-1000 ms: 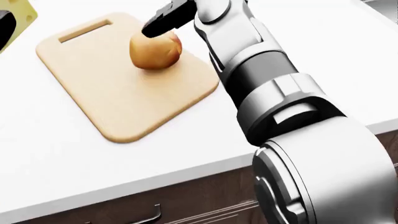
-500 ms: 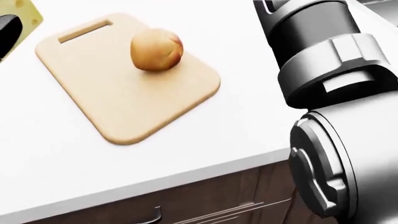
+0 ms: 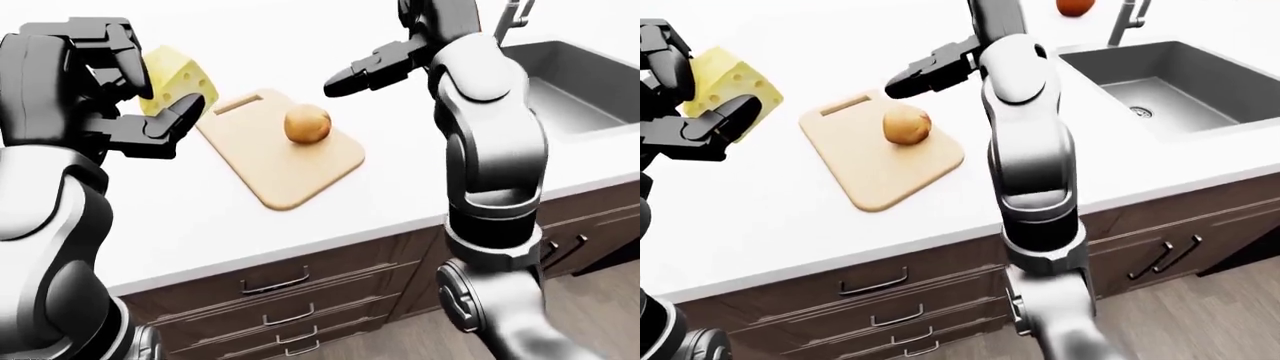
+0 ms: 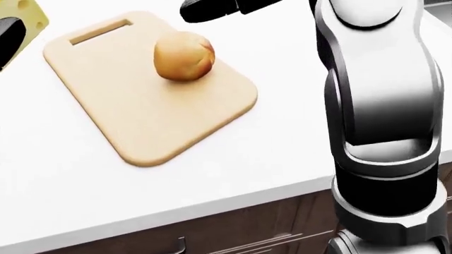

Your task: Place the bread and cheese on the cutting board.

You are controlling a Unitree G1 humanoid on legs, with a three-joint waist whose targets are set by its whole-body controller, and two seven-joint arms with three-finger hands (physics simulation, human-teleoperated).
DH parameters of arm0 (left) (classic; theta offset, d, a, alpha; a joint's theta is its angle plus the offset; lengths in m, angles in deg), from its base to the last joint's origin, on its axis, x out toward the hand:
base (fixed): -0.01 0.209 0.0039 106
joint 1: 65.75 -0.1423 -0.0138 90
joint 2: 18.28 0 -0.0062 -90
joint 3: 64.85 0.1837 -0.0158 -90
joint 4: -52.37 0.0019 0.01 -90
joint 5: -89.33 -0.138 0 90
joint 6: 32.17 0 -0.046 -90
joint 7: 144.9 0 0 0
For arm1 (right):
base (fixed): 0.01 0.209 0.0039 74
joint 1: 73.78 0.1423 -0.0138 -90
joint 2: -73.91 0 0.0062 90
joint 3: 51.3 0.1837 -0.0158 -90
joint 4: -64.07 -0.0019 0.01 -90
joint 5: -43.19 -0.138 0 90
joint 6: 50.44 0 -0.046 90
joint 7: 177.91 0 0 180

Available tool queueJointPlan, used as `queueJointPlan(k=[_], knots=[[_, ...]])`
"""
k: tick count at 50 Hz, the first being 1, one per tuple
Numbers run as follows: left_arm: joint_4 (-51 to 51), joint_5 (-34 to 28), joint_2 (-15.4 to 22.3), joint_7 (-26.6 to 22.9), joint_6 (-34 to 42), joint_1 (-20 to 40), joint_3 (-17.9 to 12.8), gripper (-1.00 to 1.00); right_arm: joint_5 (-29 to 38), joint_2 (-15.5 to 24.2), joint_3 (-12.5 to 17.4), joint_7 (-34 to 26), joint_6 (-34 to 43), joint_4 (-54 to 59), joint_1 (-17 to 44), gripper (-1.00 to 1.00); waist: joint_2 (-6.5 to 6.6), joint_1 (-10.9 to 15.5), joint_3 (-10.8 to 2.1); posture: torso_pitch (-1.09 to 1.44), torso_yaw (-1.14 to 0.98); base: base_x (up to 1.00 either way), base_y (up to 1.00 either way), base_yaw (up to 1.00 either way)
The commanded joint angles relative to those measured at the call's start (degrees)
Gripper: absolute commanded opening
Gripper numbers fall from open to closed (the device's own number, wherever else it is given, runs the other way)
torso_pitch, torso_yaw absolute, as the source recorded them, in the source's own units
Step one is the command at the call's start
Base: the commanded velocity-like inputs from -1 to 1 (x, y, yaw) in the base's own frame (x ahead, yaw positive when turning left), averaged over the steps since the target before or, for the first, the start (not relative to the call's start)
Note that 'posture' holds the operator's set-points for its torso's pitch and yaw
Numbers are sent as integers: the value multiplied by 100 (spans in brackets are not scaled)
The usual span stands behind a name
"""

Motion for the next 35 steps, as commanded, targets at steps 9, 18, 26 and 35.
queueJointPlan(k=[9,18,26,35], knots=[[-93,-81,55,5,-214,146,-66,-100,751,-314,-231,-328,141,-1393,-791,100,44,-12,-170,0,0,0,0,0],[-118,-68,64,-1,-177,165,-93,-100,1017,-469,-316,-471,180,-1724,-1031,100,60,-25,-171,0,0,0,0,0],[-269,-60,56,-43,-24,161,-18,-100,1029,-552,-242,-466,134,-1949,-1253,100,64,-29,-183,0,0,0,0,0],[-134,-235,208,-231,51,409,100,-100,904,-468,-167,-400,230,-2153,-1364,100,50,-24,-176,0,0,0,0,0]])
